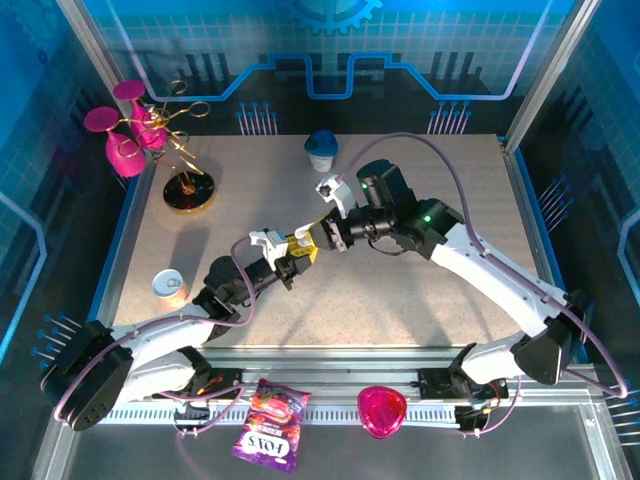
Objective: Insert the wireless bluetooth earbuds into the charging case
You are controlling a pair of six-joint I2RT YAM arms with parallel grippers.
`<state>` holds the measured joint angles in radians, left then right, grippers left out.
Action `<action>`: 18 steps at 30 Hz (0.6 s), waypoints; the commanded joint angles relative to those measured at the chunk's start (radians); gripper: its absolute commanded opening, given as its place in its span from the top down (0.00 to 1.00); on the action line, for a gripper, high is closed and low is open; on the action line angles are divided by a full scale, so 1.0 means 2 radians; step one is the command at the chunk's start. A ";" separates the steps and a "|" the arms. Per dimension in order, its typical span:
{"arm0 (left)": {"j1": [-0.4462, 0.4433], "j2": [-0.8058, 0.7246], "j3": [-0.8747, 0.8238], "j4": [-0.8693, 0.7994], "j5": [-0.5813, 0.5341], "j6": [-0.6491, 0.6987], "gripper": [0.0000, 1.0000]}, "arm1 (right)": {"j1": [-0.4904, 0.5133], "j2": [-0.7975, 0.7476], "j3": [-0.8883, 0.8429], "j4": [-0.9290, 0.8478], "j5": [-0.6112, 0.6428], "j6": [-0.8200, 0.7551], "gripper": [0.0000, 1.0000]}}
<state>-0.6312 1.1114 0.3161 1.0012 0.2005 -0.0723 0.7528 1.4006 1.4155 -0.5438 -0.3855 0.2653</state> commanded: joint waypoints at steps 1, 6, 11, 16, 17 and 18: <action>0.003 0.001 0.018 0.026 0.024 -0.020 0.85 | 0.009 0.016 0.022 0.018 -0.014 -0.002 0.76; 0.002 -0.002 0.023 0.020 0.028 -0.024 0.85 | 0.015 0.032 0.032 0.016 -0.015 -0.005 0.76; 0.002 -0.003 0.027 0.023 0.034 -0.031 0.85 | 0.018 0.044 0.037 0.009 -0.007 -0.013 0.76; 0.002 -0.011 0.027 0.021 0.033 -0.033 0.85 | 0.018 0.050 0.038 0.003 -0.001 -0.015 0.76; 0.002 -0.012 0.027 0.020 0.031 -0.034 0.85 | 0.018 0.051 0.037 0.001 -0.002 -0.015 0.76; 0.002 -0.014 0.027 0.018 0.029 -0.034 0.85 | 0.018 0.052 0.036 0.003 -0.003 -0.014 0.76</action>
<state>-0.6312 1.1099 0.3363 1.0000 0.2489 -0.1261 0.7788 1.4872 1.4628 -0.5304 -0.3943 0.2531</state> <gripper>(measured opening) 0.208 0.244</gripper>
